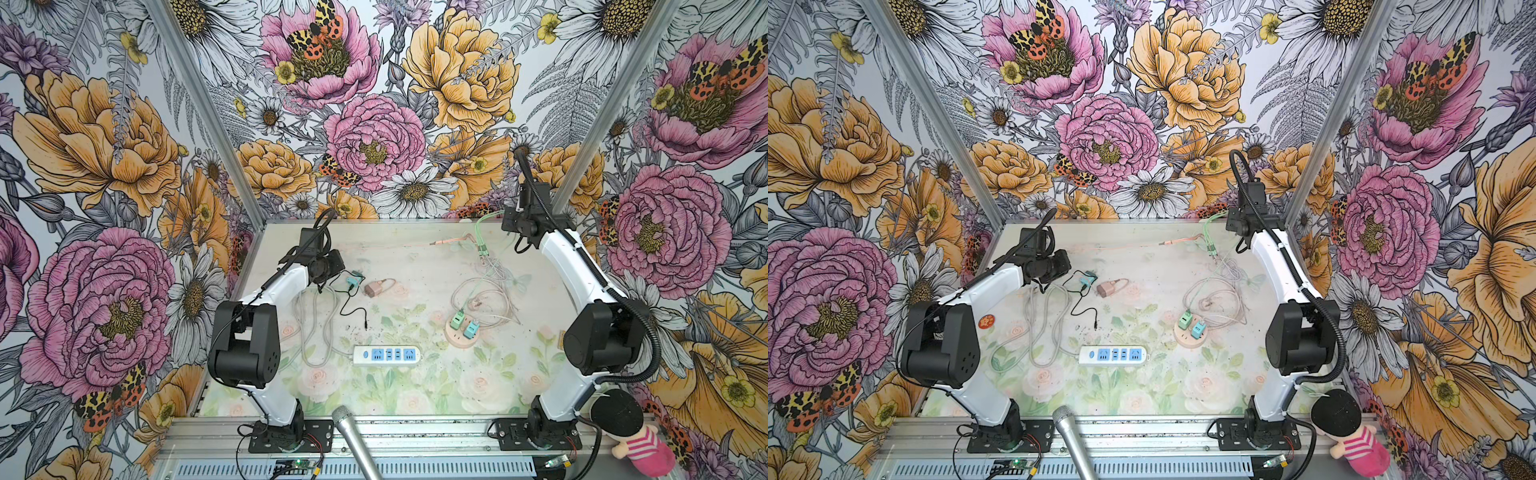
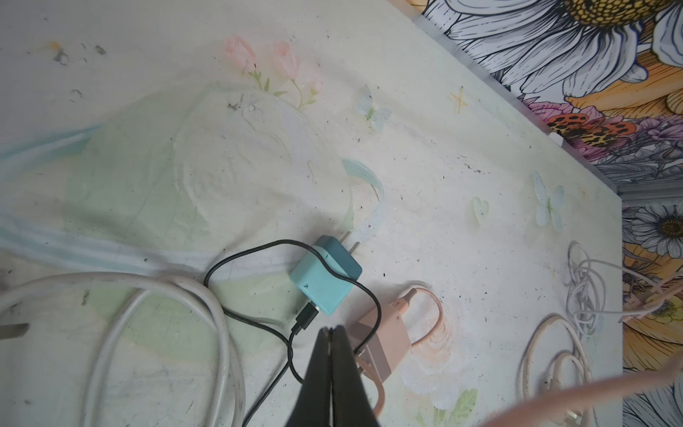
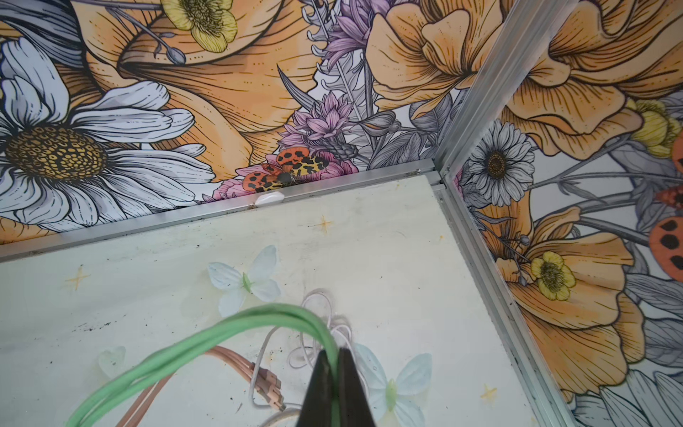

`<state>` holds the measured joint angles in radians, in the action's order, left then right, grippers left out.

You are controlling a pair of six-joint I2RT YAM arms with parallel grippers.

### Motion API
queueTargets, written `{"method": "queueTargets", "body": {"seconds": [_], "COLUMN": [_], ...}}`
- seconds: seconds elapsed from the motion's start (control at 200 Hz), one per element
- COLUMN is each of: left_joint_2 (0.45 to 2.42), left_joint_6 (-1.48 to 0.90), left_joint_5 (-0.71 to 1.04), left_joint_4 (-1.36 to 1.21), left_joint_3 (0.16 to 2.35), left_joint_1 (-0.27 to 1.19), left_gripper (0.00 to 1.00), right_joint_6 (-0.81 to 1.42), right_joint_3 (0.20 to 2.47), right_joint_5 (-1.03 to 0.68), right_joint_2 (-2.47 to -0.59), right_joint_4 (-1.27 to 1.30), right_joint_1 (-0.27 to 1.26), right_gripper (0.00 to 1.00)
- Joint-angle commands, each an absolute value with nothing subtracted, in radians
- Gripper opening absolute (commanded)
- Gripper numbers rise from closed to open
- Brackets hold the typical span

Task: Insert the plug
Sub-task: 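Carry the green cable farther away with the right gripper while the left moves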

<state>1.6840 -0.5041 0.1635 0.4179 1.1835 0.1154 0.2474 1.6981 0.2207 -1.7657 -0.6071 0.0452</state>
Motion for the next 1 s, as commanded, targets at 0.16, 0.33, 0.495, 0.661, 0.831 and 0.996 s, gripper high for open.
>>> {"method": "queueTargets", "body": {"seconds": [0.16, 0.33, 0.495, 0.661, 0.831, 0.996], "left_joint_2": [1.64, 1.635, 1.632, 1.623, 1.598, 1.55], "left_joint_6": [-0.549, -0.554, -0.556, -0.579, -0.61, -0.642], "left_joint_5": [0.107, 0.114, 0.109, 0.098, 0.063, 0.077], "left_joint_4": [0.417, 0.405, 0.405, 0.406, 0.403, 0.351], "left_joint_3": [1.114, 1.1, 1.099, 1.071, 1.021, 0.943], "left_joint_1": [0.06, 0.06, 0.058, 0.04, 0.006, -0.048], "left_gripper": [0.0, 0.0, 0.0, 0.0, 0.0, 0.0], "right_joint_6": [0.227, 0.267, 0.277, 0.257, 0.207, 0.212], "right_joint_3": [1.789, 1.765, 1.74, 1.736, 1.734, 1.729], "right_joint_5": [0.301, 0.165, 0.159, 0.283, 0.431, 0.408], "right_joint_2": [-1.802, -1.795, -1.794, -1.772, -1.744, -1.735], "right_joint_4": [-0.554, -0.548, -0.534, -0.528, -0.529, -0.528], "right_joint_1": [0.018, 0.019, 0.028, 0.029, 0.027, 0.022], "right_gripper": [0.0, 0.0, 0.0, 0.0, 0.0, 0.0]}}
